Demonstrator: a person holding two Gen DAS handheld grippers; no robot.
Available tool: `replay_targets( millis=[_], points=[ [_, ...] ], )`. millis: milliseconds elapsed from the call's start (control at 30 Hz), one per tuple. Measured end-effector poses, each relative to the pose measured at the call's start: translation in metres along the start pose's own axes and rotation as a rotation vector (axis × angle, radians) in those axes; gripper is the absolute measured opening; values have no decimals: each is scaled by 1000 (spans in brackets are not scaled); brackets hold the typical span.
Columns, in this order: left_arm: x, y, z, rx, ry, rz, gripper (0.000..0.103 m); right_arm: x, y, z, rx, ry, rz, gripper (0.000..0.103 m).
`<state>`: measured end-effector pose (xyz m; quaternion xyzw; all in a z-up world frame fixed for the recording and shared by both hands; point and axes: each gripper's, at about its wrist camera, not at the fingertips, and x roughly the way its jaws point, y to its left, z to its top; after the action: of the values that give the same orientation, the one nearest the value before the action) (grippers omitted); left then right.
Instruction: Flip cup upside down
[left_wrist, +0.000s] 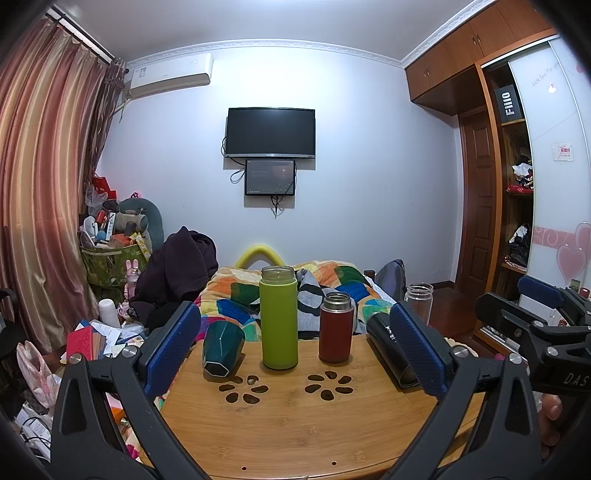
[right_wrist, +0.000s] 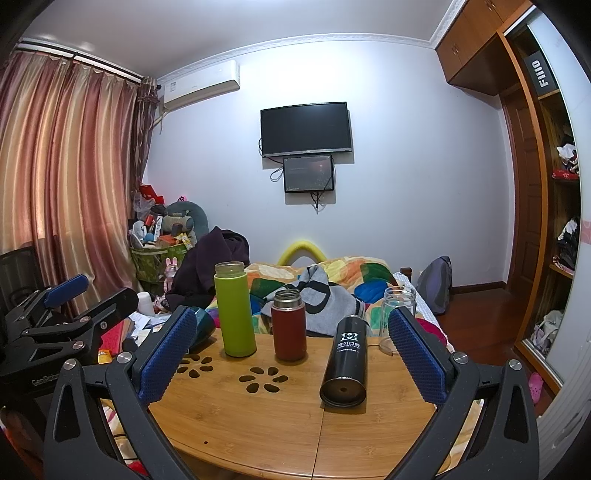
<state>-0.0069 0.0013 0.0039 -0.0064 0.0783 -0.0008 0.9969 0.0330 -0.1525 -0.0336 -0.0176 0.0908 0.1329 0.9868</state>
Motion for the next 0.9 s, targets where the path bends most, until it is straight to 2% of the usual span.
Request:
replay_targets(
  millis=[900],
  points=[
    [3, 0, -2, -3, 6, -4, 103, 2, 0, -3, -2, 5, 2, 103]
  ],
)
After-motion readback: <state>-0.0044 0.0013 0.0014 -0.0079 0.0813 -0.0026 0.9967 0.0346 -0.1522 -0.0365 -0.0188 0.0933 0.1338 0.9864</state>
